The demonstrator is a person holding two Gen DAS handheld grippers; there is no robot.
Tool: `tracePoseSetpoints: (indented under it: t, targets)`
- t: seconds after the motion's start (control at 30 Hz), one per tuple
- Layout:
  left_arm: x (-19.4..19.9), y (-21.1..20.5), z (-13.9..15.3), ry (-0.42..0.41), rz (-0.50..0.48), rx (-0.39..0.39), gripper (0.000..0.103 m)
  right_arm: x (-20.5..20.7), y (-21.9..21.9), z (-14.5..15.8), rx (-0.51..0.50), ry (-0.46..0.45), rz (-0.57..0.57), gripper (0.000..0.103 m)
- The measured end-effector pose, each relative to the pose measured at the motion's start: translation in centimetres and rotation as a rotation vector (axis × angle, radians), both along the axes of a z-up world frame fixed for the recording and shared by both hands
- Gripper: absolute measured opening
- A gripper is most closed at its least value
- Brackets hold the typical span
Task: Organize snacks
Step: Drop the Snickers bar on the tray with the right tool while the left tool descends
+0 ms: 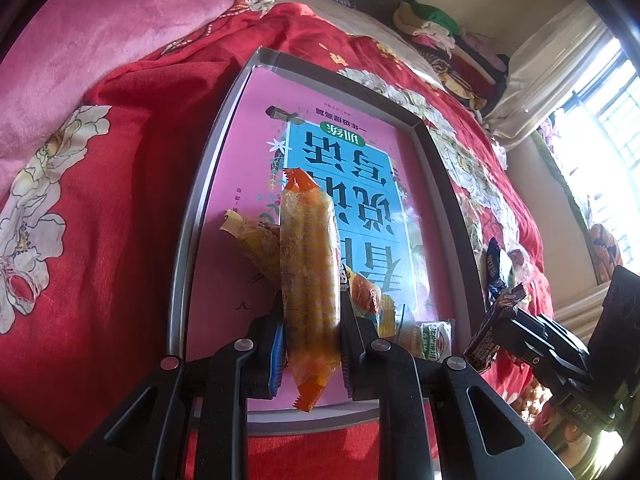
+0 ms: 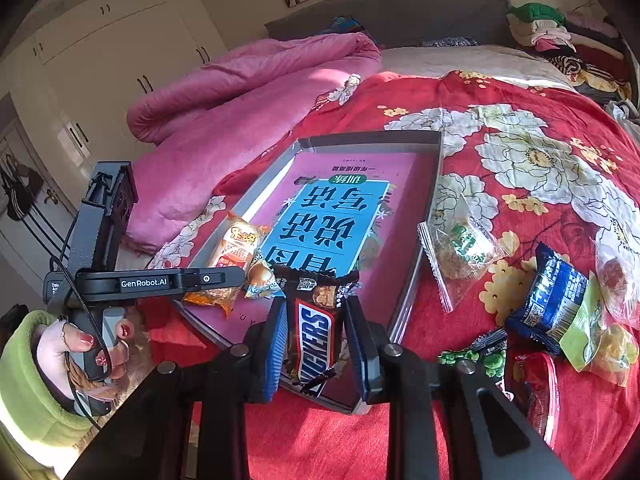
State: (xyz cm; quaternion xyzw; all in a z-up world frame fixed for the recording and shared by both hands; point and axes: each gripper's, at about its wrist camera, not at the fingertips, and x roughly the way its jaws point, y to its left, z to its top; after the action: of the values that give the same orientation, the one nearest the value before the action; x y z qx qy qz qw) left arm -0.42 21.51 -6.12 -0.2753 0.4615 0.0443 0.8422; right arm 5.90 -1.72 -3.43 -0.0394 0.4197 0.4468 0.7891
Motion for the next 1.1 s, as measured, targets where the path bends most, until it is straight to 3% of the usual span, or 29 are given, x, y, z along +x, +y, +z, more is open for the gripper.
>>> tracePoseSetpoints:
  t: [1.1]
  targets:
    - [0.1,-0.1,-0.1,-0.001,-0.001,0.011,0.023,0.2,1.0,-1.7,-0.055,0.019,0.013,0.03]
